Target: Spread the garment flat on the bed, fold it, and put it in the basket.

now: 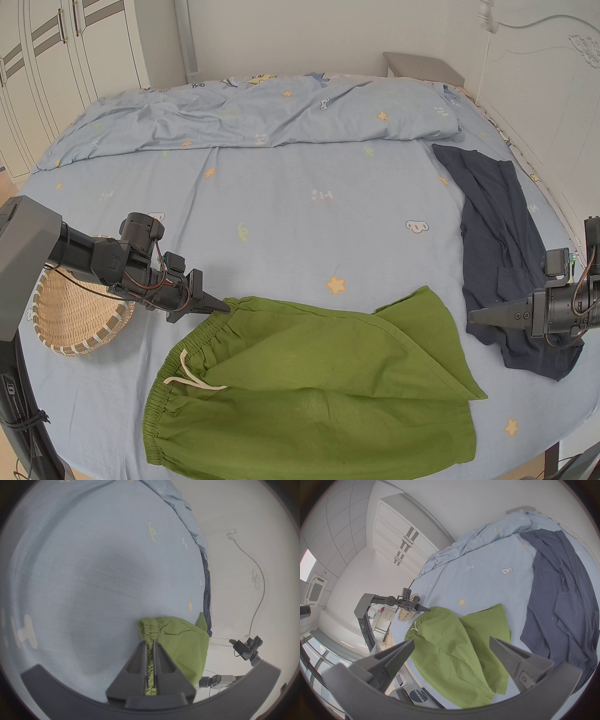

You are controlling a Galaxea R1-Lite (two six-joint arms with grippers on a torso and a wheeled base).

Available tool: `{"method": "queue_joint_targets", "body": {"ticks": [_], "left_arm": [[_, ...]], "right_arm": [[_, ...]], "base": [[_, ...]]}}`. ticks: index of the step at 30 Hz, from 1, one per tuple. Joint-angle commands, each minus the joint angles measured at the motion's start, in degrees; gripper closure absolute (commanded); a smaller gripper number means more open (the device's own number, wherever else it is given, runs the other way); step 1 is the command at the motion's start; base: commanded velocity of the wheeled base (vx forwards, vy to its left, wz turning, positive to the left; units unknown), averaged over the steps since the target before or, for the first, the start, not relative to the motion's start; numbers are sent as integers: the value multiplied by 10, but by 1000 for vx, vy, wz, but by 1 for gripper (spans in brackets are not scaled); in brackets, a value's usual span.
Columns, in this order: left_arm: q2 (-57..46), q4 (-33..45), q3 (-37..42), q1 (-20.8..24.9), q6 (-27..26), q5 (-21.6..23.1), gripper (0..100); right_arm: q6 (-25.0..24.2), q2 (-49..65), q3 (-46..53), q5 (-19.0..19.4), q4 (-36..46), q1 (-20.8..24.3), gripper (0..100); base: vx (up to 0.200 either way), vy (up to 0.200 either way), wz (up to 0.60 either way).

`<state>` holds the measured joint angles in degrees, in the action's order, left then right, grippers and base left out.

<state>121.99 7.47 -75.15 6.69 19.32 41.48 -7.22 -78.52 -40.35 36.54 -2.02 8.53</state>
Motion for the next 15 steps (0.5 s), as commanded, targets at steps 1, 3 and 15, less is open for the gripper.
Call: {"method": "queue_joint_targets", "body": {"ticks": [1, 3, 15], "left_arm": [[-4, 0, -2, -17, 1, 32, 100], [-11, 3, -2, -42, 1, 47, 100], [-106, 3, 22, -125, 1, 50, 100]], "right_arm": [[1, 0, -2, 2, 0, -6, 0], [1, 1, -2, 4, 0, -8, 0], [2, -22, -1, 3, 0, -19, 0]], "base": [[0, 0, 0], [0, 0, 0], [0, 0, 0]]}}
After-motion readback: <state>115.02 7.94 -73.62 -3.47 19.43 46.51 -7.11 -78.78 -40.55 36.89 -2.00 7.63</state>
